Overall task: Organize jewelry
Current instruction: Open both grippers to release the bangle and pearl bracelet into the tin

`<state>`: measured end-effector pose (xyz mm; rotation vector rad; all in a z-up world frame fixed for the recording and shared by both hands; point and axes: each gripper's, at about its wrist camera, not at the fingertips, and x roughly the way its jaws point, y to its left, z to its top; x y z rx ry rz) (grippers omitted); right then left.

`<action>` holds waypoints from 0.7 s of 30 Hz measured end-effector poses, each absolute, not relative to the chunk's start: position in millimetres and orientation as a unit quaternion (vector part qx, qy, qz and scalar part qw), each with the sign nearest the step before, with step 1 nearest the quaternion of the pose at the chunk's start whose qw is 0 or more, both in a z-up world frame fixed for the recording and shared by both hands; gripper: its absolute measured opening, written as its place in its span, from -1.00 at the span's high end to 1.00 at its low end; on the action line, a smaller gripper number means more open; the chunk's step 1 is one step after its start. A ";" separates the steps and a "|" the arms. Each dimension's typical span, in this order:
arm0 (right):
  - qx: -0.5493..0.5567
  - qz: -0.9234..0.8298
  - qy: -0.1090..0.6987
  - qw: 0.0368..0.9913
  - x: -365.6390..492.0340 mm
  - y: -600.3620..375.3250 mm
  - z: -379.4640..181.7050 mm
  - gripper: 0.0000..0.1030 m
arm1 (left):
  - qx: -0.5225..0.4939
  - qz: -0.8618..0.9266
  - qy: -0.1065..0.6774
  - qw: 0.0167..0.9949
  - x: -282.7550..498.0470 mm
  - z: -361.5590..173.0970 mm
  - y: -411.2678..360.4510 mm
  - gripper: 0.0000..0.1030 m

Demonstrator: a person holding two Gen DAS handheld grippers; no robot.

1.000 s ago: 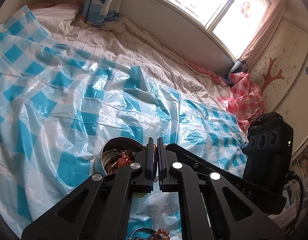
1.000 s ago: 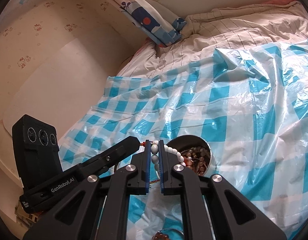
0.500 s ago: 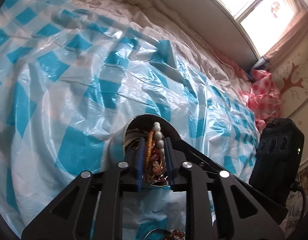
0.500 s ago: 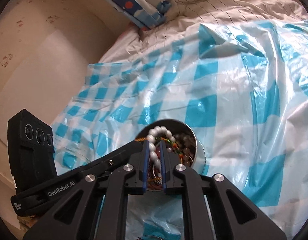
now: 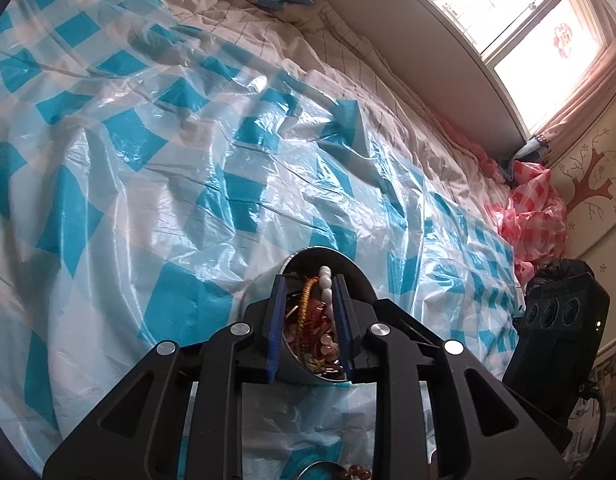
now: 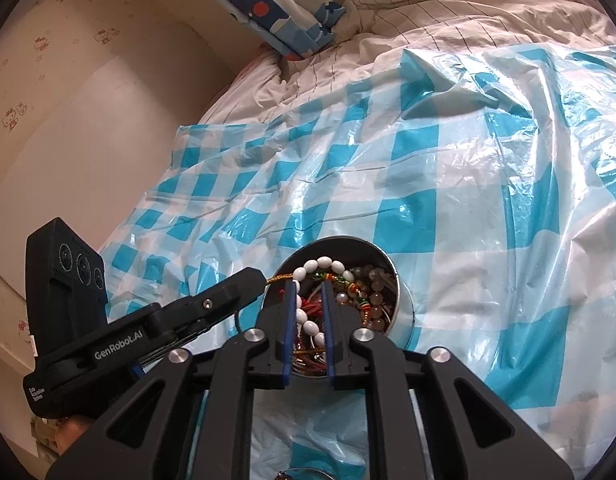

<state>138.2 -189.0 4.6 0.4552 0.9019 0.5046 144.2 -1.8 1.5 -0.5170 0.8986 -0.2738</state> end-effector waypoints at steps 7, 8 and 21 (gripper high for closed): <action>0.208 0.228 0.436 0.845 136.0 -191.1 5.3 0.68 | -0.240 -0.138 0.419 0.865 139.6 8.1 -7.0 0.57; 0.206 0.226 0.437 0.846 135.1 -192.0 5.5 0.68 | -0.239 -0.138 0.417 0.866 138.9 10.0 -5.8 0.57; 0.141 0.224 0.453 0.851 102.9 -203.9 20.5 0.67 | -0.139 -0.157 0.445 0.870 106.1 25.9 -2.6 0.57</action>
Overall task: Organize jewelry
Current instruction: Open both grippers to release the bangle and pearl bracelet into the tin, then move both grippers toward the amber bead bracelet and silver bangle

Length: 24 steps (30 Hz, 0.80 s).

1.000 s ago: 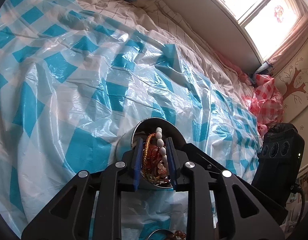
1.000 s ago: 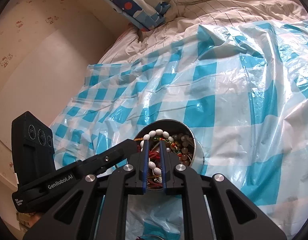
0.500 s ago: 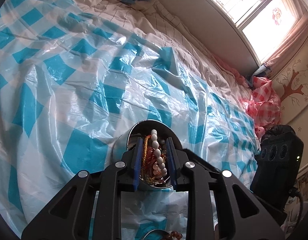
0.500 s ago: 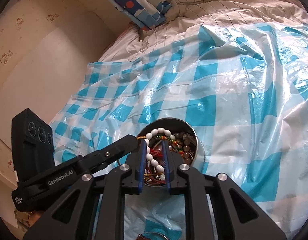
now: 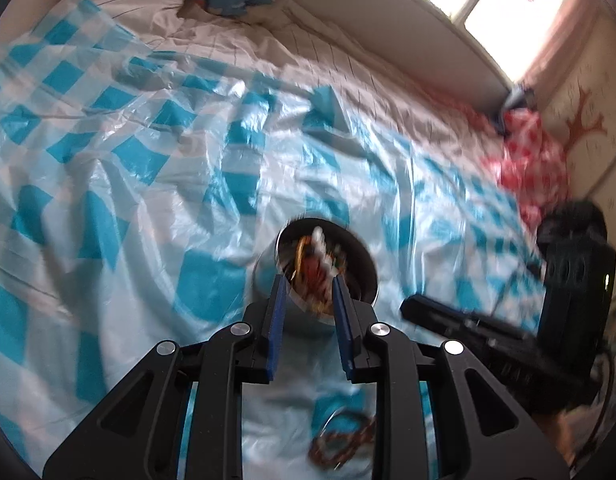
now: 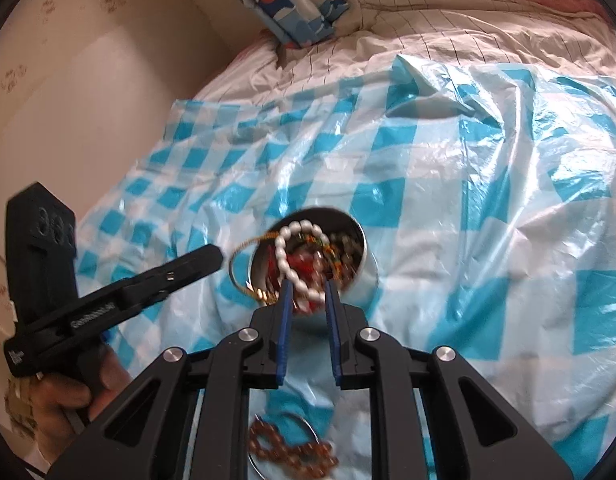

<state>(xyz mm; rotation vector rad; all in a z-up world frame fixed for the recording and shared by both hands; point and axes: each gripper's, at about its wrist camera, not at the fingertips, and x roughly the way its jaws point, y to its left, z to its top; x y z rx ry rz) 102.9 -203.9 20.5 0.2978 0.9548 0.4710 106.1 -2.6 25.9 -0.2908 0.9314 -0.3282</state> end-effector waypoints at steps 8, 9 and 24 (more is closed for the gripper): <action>0.086 0.232 0.495 0.833 80.0 -198.8 4.9 0.56 | -0.052 -0.197 0.508 0.837 81.0 0.2 -28.0 0.57; 0.081 0.233 0.498 0.831 77.4 -198.1 3.8 0.55 | -0.047 -0.200 0.513 0.834 77.9 -2.6 -31.9 0.57; 0.021 0.258 0.561 0.786 43.8 -194.7 -27.1 0.41 | 0.026 -0.210 0.550 0.808 60.0 -34.7 -62.6 0.57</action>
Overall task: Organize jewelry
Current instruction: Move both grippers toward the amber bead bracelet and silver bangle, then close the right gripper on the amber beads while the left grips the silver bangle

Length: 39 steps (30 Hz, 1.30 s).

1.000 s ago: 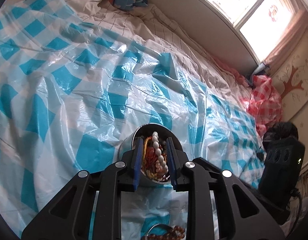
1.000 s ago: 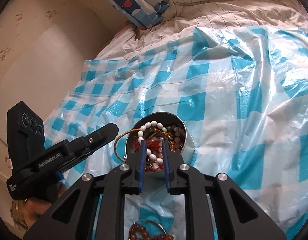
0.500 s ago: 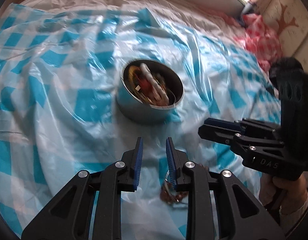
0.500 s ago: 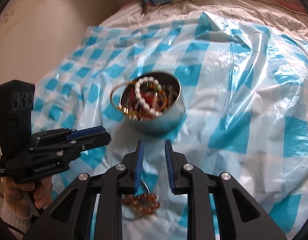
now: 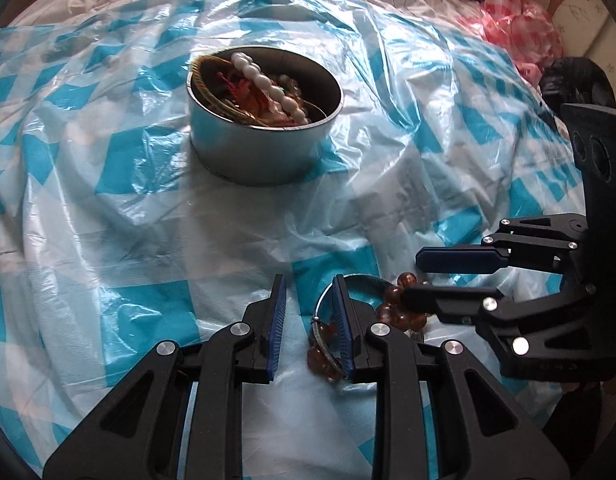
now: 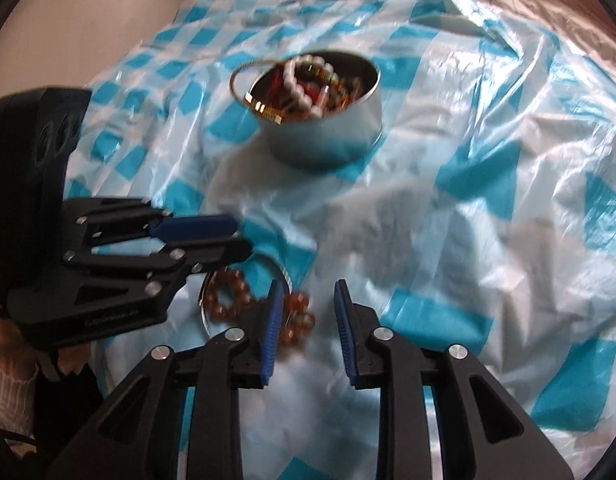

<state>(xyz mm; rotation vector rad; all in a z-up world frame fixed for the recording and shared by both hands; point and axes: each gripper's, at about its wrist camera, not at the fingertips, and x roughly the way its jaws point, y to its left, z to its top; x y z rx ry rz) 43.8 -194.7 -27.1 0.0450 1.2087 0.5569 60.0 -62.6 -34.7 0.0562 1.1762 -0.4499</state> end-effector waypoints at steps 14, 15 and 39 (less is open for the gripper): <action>0.001 0.284 0.555 0.782 32.8 -183.6 -24.3 0.76 | 0.087 -0.219 0.531 0.814 48.7 -26.5 -70.0 0.88; 0.002 0.285 0.552 0.783 33.2 -183.7 -22.2 0.76 | 0.082 -0.213 0.529 0.818 50.3 -24.5 -65.8 0.88; -0.048 0.240 0.560 0.792 38.2 -188.2 -28.7 0.19 | 0.062 -0.180 0.543 0.818 66.4 -36.9 -52.7 0.77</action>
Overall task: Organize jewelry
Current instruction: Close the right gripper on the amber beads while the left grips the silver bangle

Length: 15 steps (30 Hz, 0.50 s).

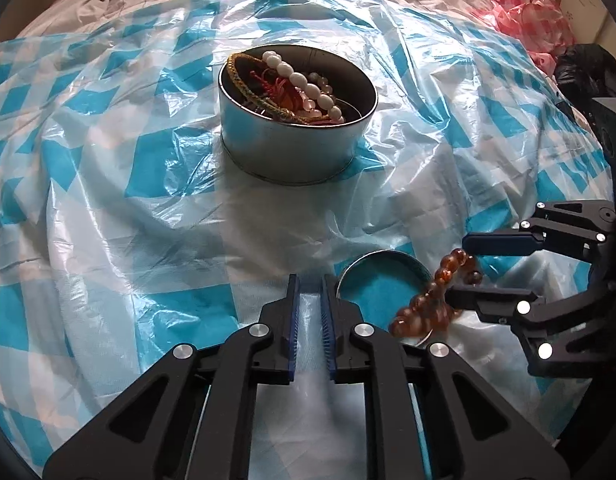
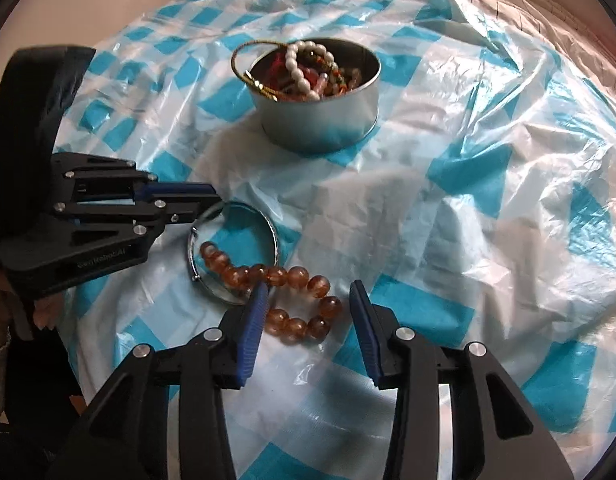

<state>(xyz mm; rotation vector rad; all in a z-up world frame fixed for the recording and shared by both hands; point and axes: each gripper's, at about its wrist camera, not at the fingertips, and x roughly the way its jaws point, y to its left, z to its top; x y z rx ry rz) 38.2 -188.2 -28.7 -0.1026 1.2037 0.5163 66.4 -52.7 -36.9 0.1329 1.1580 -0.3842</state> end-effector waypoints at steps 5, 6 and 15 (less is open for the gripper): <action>-0.064 0.245 0.566 0.785 36.7 -185.1 -35.0 0.76 | 0.096 -0.191 0.531 0.820 60.7 -37.1 -64.6 0.74; -0.064 0.246 0.564 0.786 36.3 -185.4 -34.1 0.76 | 0.099 -0.196 0.529 0.820 59.7 -36.8 -66.0 0.74; -0.050 0.242 0.556 0.793 36.9 -193.6 -24.9 0.76 | 0.058 -0.214 0.518 0.826 58.9 -24.4 -59.8 0.23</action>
